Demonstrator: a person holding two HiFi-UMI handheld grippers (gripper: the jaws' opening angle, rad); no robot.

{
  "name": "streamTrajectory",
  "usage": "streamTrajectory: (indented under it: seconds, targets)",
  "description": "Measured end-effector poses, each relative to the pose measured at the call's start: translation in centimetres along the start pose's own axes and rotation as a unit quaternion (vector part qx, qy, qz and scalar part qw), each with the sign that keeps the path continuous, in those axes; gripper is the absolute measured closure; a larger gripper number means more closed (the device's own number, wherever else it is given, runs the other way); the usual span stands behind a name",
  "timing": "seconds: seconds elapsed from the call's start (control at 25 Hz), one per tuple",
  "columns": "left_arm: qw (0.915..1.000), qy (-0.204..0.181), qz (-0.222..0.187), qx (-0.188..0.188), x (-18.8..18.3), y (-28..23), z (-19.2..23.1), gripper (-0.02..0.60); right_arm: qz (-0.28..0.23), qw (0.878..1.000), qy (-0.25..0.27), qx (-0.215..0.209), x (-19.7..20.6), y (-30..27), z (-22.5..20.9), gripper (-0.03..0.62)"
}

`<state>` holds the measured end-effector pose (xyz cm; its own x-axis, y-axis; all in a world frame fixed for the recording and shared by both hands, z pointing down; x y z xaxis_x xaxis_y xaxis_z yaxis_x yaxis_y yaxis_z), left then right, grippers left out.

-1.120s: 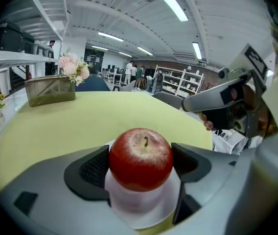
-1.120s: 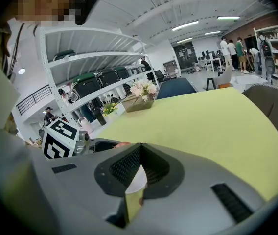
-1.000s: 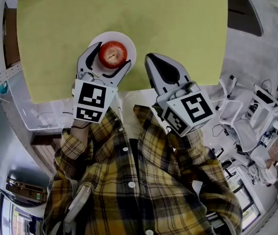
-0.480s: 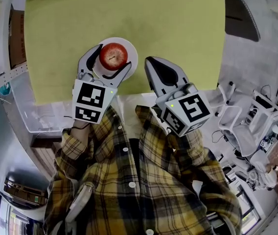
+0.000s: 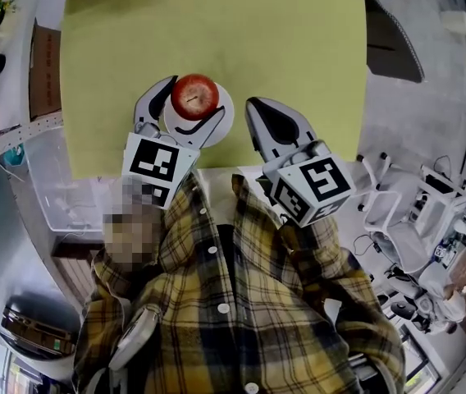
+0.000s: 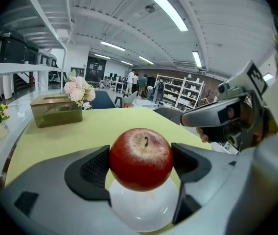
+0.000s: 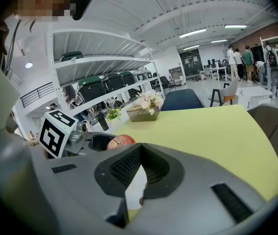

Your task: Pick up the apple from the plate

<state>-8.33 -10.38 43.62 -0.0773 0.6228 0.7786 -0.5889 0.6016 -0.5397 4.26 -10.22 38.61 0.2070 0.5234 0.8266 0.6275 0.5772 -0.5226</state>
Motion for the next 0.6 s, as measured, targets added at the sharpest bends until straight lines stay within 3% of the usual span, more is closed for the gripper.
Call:
streamTrajectory:
  seconds: [0.6]
  targets:
    - [0.9991,-0.006,-0.037,0.018,-5.7,2.6,-1.3,0.195,-0.032,0.999,0.030,0.009,-4.4,1.5,-0.1,0.597]
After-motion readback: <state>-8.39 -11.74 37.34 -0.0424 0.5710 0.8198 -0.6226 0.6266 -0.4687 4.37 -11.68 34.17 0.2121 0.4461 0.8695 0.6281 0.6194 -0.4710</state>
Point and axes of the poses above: the fingertips, and each gripper's own axes: y backward along the fingers, z to its left, x out of its underside, the point moved 5 cm from there along y, backward along the fingers, and after that the axes turned 6 degrees about y, right-handed, at the moved point
